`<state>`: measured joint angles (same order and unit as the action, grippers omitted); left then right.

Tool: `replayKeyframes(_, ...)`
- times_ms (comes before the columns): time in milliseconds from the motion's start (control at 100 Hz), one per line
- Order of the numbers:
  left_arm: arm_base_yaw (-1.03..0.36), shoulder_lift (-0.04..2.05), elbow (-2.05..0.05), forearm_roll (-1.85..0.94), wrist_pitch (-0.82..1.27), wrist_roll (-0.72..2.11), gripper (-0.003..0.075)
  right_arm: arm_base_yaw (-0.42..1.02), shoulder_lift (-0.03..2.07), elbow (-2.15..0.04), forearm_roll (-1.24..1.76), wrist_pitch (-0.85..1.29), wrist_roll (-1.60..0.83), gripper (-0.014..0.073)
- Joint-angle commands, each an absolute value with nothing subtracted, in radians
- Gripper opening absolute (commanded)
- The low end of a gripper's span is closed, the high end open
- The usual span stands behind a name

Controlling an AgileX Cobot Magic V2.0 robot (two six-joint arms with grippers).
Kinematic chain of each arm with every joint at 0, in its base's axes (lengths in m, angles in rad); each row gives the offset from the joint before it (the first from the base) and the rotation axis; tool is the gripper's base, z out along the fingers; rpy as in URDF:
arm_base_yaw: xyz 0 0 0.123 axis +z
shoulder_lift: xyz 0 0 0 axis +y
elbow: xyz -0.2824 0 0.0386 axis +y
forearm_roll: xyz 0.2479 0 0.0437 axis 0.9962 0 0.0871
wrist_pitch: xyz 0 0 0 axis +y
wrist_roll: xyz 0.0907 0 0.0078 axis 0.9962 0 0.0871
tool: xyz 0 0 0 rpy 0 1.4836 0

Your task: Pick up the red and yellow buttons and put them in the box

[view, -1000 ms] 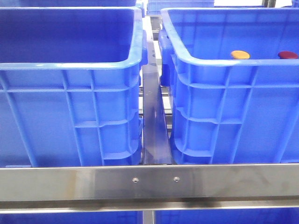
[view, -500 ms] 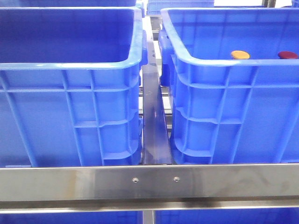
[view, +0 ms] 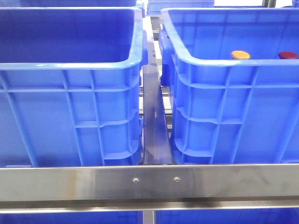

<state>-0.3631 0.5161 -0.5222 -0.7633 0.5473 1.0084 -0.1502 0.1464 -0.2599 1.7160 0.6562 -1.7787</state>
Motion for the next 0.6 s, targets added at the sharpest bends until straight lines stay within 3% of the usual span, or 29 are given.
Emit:
replayKeyframes(0,-0.336,0.484,-0.507,-0.787,0.377,0.954,-0.0020,-0.150,0.157,-0.283,1.766,0.667,-1.780,-0.0062)
replayKeyframes(120,-0.276,0.414,-0.440,-0.738,0.235,0.913,-0.0020,-0.150,0.157,-0.283,1.766,0.667,-1.780,-0.0062)
replayKeyframes(420,-0.119,0.258,-0.257,-0.245,0.151,0.232,-0.0020,-0.150,0.157,-0.283,1.766,0.667,-1.780,-0.0062)
replayKeyframes(590,-0.081,0.207,-0.143,-0.094,0.014,0.093,-0.0020,-0.150,0.157,-0.283,1.766,0.667,-1.780,-0.0062)
